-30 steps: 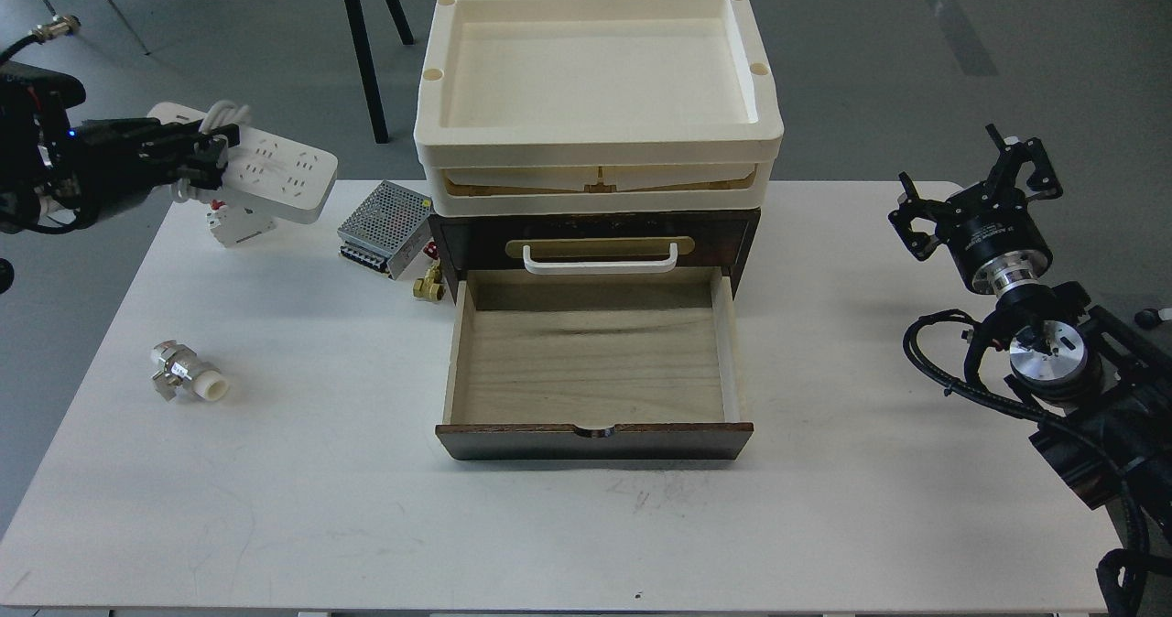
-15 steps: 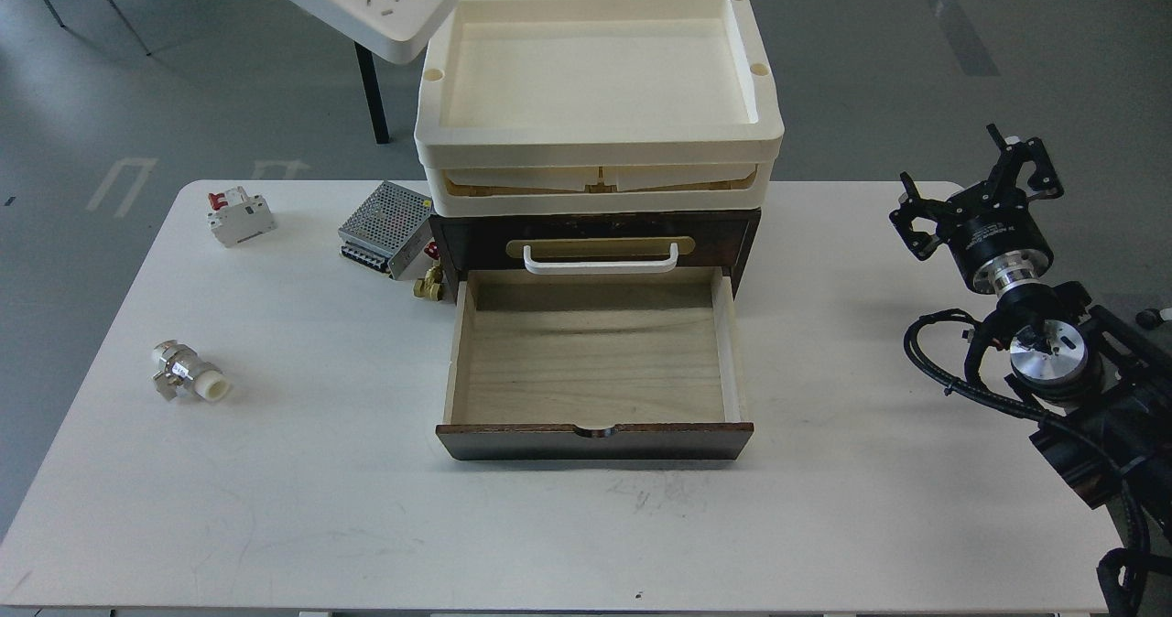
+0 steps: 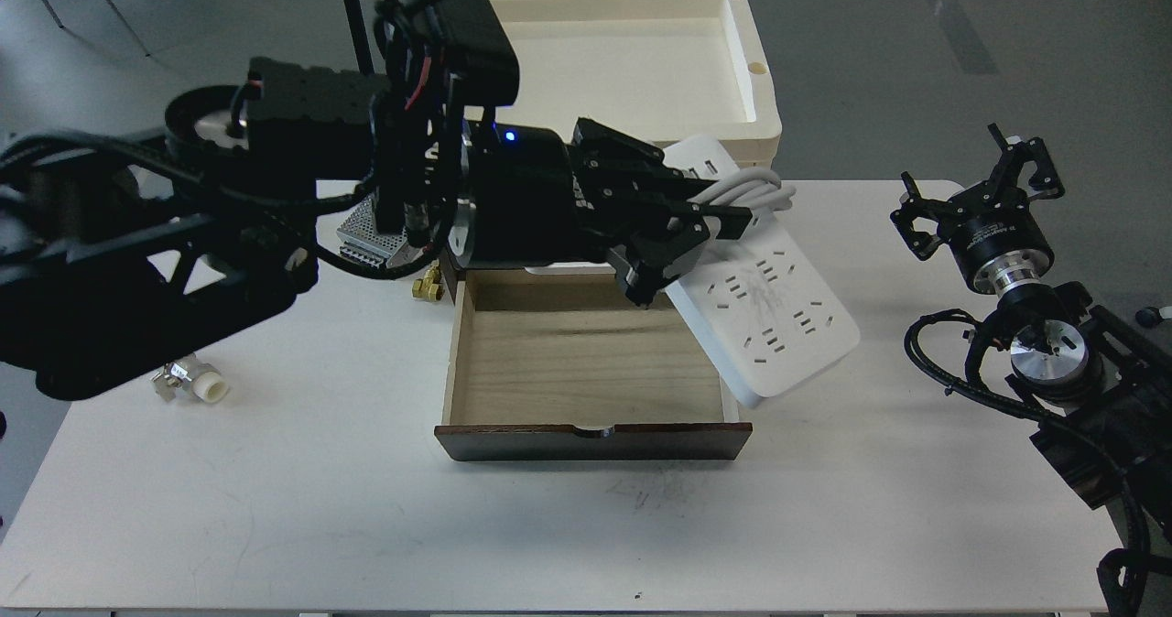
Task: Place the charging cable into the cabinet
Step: 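Lower the held power strip into the open drawer with the left gripper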
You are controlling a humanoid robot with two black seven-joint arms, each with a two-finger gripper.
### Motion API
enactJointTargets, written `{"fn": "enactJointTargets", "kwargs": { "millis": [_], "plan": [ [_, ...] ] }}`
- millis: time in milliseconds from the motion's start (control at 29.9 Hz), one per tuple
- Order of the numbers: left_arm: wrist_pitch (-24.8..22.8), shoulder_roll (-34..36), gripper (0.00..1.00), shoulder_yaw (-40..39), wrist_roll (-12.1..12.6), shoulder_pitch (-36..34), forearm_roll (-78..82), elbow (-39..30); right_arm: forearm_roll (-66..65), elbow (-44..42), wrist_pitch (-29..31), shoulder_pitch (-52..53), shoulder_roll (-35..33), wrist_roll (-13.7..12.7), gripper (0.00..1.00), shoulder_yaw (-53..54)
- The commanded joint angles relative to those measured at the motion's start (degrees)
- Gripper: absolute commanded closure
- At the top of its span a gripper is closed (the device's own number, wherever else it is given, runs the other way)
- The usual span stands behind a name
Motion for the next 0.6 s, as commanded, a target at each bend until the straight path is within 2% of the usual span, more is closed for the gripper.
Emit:
{"fn": "enactJointTargets", "kwargs": {
  "millis": [0,268,569],
  "plan": [
    [0.0,-4.4,0.98,1.1,3.8,7.8,2.5,3.6,0.0,0.1,0.0,0.0,0.0,0.0,0.00,0.0],
    [0.0,-6.1,0.97,0.2,3.8,18.1,8.6,6.0,0.0,-0.1,0.0,0.1,0.0,0.0,0.00,0.0],
    [0.0,-6.6,0.96,0.1,3.4,18.8,7.9,15.8,0.0,0.0,0.1,0.2,0.0,0.0,0.00,0.0]
  ]
}}
